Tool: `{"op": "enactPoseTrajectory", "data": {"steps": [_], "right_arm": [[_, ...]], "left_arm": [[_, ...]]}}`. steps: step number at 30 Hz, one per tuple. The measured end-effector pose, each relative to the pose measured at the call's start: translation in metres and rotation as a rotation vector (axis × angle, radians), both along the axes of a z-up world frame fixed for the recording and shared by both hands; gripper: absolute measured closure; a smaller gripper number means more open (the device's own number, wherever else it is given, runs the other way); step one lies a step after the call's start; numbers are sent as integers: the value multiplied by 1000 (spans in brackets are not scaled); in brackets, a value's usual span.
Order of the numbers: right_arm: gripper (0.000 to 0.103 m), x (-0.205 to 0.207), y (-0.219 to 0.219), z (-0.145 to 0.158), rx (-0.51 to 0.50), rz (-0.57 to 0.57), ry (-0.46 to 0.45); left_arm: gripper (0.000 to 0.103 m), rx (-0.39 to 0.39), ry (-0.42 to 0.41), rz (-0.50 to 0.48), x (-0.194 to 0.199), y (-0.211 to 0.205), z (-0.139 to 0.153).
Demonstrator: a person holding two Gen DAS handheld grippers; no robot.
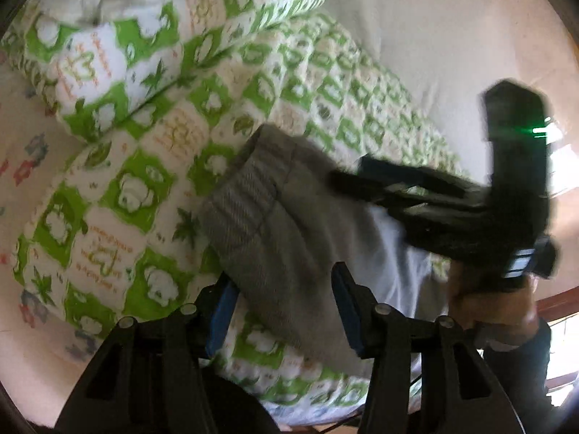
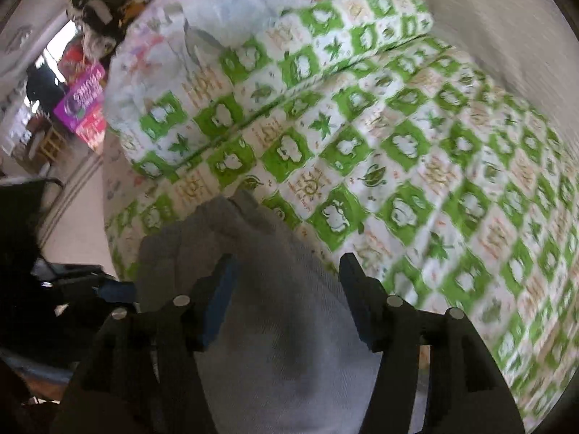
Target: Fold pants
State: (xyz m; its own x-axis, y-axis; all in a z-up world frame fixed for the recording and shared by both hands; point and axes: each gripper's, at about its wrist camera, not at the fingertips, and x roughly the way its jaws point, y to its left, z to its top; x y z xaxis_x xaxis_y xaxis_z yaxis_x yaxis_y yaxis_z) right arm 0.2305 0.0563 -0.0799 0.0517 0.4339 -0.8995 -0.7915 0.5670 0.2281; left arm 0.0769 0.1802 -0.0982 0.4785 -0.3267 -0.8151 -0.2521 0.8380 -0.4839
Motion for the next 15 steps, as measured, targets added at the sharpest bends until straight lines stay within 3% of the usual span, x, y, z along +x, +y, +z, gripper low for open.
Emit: {"op": "enactPoseTrajectory", "data": {"steps": [1, 3, 4, 5, 7, 11, 13, 15], "right_arm": [[43, 1, 5, -9, -19, 22, 9], [54, 1, 11, -22, -31, 52, 34], [78, 0, 14, -25, -23, 66, 42], [85, 0, 15, -26, -18, 76, 46], [91, -2, 15, -22, -22, 81, 13], [94, 4, 16, -8, -25, 69, -43], [94, 12, 15, -7, -17, 37, -50], [94, 20, 15, -17, -11, 14, 18]], "left_arm": [[57, 2, -3, -7, 1, -1, 0], [82, -1, 8, -30, 4, -4, -2], [88, -18, 8, -37, 5, -4, -3], [91, -29, 2, -41, 5, -4, -3], [95, -22, -22, -54, 7, -5, 2], [95, 15, -59, -73, 18, -6, 11], [95, 1, -24, -56, 24, -2, 3], [95, -25, 30, -42, 27, 2, -10]]}}
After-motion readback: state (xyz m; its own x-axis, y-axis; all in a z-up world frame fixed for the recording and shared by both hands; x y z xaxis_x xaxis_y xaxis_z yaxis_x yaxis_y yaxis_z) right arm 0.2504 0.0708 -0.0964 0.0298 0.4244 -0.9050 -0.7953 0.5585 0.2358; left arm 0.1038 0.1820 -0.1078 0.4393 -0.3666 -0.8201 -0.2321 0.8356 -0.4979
